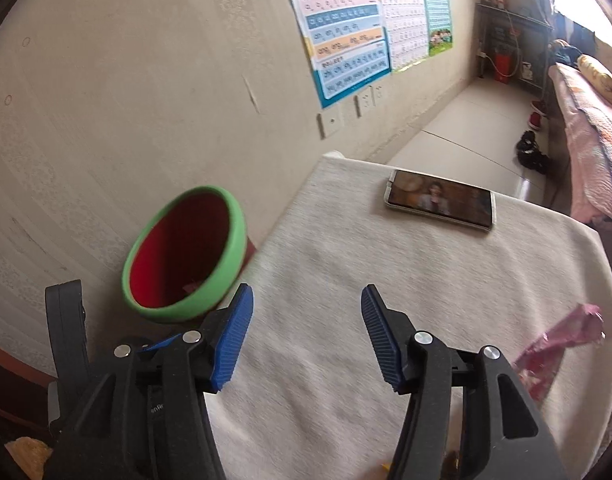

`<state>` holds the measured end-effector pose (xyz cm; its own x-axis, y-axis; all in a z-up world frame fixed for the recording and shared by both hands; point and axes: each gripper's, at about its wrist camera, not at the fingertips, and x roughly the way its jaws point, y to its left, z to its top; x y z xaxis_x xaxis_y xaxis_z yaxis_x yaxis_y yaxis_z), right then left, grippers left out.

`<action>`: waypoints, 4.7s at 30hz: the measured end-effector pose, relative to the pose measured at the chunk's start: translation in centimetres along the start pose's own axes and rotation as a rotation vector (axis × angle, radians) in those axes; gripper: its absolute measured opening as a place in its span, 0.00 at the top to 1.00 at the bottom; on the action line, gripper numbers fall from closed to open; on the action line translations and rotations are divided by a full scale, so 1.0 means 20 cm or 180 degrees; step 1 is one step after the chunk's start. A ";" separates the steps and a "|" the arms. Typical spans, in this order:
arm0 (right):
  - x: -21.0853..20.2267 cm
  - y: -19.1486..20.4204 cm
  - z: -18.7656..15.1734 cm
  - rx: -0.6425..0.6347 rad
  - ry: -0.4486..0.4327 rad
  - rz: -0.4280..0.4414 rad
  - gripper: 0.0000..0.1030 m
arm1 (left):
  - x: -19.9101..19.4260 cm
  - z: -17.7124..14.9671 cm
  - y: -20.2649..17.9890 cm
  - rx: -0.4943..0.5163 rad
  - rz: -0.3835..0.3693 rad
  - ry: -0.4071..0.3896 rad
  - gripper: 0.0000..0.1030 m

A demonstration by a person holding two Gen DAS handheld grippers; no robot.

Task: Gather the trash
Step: 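Grasp the orange-blue chip bag with the left tool while the right tool grasps a brown chocolate wrapper, then carry the orange chip bag over the red bucket while the right tool carries the chocolate wrapper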

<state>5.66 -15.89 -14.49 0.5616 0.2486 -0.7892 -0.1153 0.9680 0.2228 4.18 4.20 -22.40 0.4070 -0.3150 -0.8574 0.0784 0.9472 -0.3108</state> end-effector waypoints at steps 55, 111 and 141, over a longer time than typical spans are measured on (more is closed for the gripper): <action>-0.38 -0.75 -0.28 0.1328 -0.0270 -0.0224 0.39 | 0.05 -0.64 -0.76 0.1782 -0.0621 0.1158 0.40; 0.16 -0.55 -0.57 0.0565 0.1477 -0.0397 0.39 | -0.05 -0.24 -0.24 0.0166 -0.0230 0.0163 0.39; 0.14 -0.38 -0.35 0.0280 0.0629 -0.0237 0.66 | 0.06 -0.24 -0.20 0.0091 -0.0138 0.0309 0.31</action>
<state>2.35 -22.36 -22.39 0.3935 0.1867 -0.9002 -0.0027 0.9794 0.2020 0.05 -0.22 -24.14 0.3126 -0.3587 -0.8795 0.1205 0.9334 -0.3379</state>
